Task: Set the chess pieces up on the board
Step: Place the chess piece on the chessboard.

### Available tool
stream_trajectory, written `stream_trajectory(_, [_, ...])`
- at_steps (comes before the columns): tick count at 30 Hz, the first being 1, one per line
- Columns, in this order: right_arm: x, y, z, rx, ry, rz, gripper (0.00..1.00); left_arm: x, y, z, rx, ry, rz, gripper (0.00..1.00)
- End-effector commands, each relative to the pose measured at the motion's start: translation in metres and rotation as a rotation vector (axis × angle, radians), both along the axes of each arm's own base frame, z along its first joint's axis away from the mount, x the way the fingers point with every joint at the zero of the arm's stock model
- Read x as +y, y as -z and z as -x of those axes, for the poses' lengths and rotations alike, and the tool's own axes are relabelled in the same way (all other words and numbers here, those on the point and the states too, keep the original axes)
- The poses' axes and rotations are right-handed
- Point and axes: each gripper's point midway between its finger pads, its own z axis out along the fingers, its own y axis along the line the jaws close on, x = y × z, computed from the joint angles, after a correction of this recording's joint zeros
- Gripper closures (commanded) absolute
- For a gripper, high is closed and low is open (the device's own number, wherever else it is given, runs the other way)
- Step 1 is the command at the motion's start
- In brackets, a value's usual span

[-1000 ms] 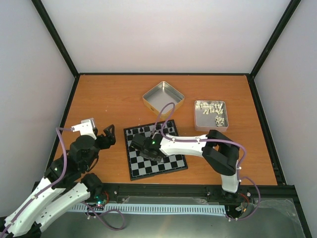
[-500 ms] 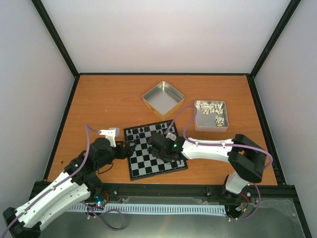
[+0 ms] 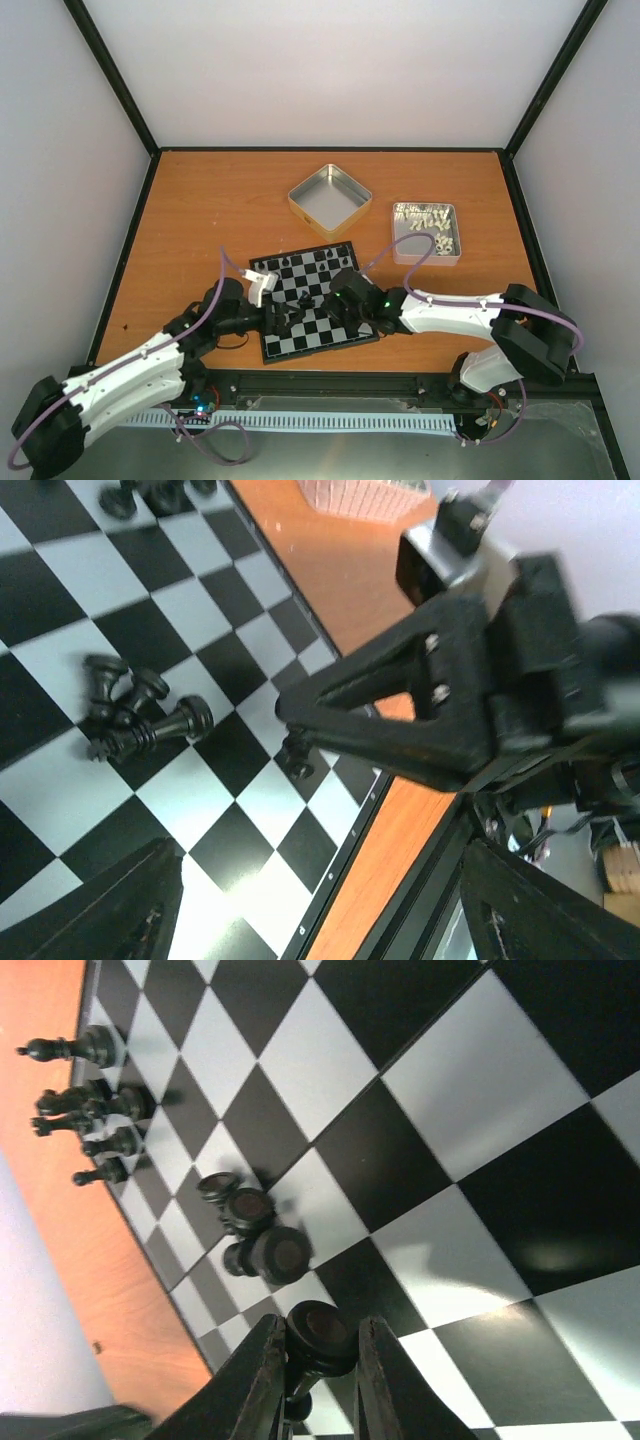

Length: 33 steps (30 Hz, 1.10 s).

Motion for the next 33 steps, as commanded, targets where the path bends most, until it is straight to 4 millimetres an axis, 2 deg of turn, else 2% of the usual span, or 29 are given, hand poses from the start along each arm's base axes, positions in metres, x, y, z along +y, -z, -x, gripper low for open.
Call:
stream_trajectory(1, [0.014, -0.030, -0.009, -0.026, 0.035, -0.172, 0.84, -0.022, -0.011, 0.005, 0.007, 0.100, 0.081, 0.25])
stream_trajectory(5, [0.013, -0.037, -0.011, -0.018, 0.048, -0.230, 0.83, -0.029, -0.002, 0.004, 0.039, 0.108, 0.071, 0.32])
stream_trajectory(10, [0.014, -0.039, -0.010, 0.007, 0.060, -0.272, 0.83, -0.032, -0.005, -0.005, 0.032, 0.077, 0.086, 0.37])
stream_trajectory(19, [0.019, -0.038, -0.008, 0.053, 0.069, -0.332, 0.83, -0.040, -0.010, -0.017, 0.015, 0.060, 0.094, 0.40])
stream_trajectory(26, [0.022, -0.035, -0.007, 0.066, 0.059, -0.336, 0.83, -0.041, -0.016, -0.024, 0.024, 0.025, 0.108, 0.35])
stream_trajectory(33, [0.024, -0.030, -0.005, 0.083, 0.052, -0.331, 0.83, -0.039, -0.014, -0.031, 0.078, -0.034, 0.095, 0.43])
